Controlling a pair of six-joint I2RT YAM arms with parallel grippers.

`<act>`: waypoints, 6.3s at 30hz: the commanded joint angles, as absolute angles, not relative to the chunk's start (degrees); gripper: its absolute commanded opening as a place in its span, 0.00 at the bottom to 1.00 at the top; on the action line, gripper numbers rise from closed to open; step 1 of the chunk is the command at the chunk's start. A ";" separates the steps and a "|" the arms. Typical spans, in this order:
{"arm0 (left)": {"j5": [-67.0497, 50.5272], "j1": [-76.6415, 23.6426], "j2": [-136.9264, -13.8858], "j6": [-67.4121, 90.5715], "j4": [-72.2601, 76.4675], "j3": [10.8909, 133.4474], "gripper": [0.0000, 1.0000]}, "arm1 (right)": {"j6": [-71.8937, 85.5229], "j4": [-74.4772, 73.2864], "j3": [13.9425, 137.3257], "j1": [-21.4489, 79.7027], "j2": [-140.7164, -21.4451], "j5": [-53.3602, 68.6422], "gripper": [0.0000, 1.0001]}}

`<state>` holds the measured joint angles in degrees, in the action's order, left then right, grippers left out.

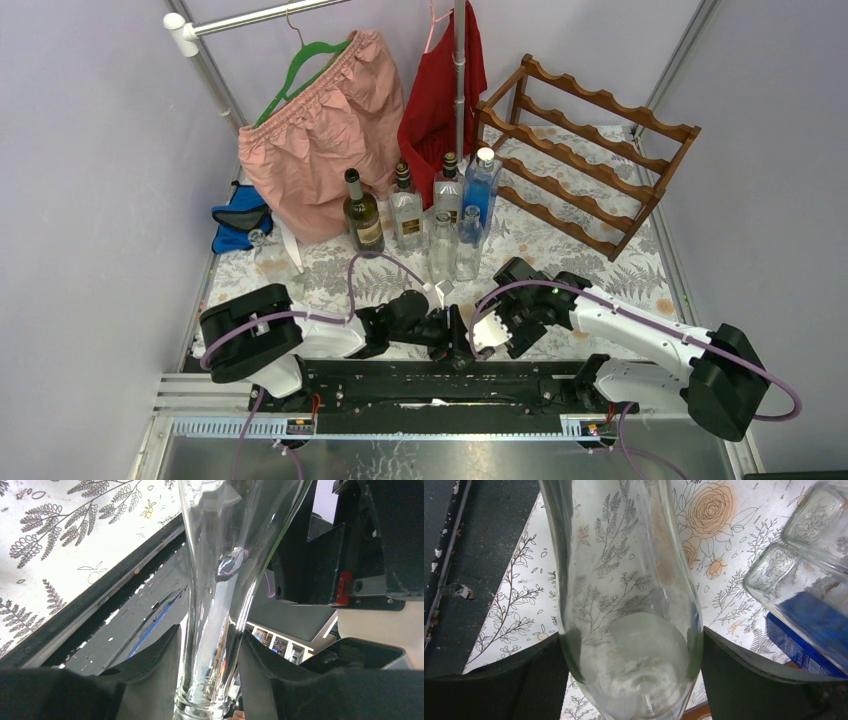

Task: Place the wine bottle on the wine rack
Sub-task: Pick up the wine bottle from the center of the board, then place the wine bottle in the wine rack.

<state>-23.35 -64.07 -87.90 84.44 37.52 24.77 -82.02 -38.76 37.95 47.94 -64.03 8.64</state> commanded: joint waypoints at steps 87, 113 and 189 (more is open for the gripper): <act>-27.40 -61.34 -96.84 86.08 67.20 18.35 0.49 | -73.68 -41.23 44.55 50.24 -63.96 7.37 0.03; -26.72 -61.35 -103.32 85.87 88.48 13.35 0.00 | -64.91 -45.02 49.49 50.71 -64.72 11.93 0.96; 13.65 -71.70 -104.98 81.56 91.41 33.42 0.00 | -32.78 -55.24 90.61 10.11 -66.65 40.88 1.00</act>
<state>9.26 -71.24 -104.64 82.56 71.09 27.51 -34.70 -56.01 88.73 12.19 -66.78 41.04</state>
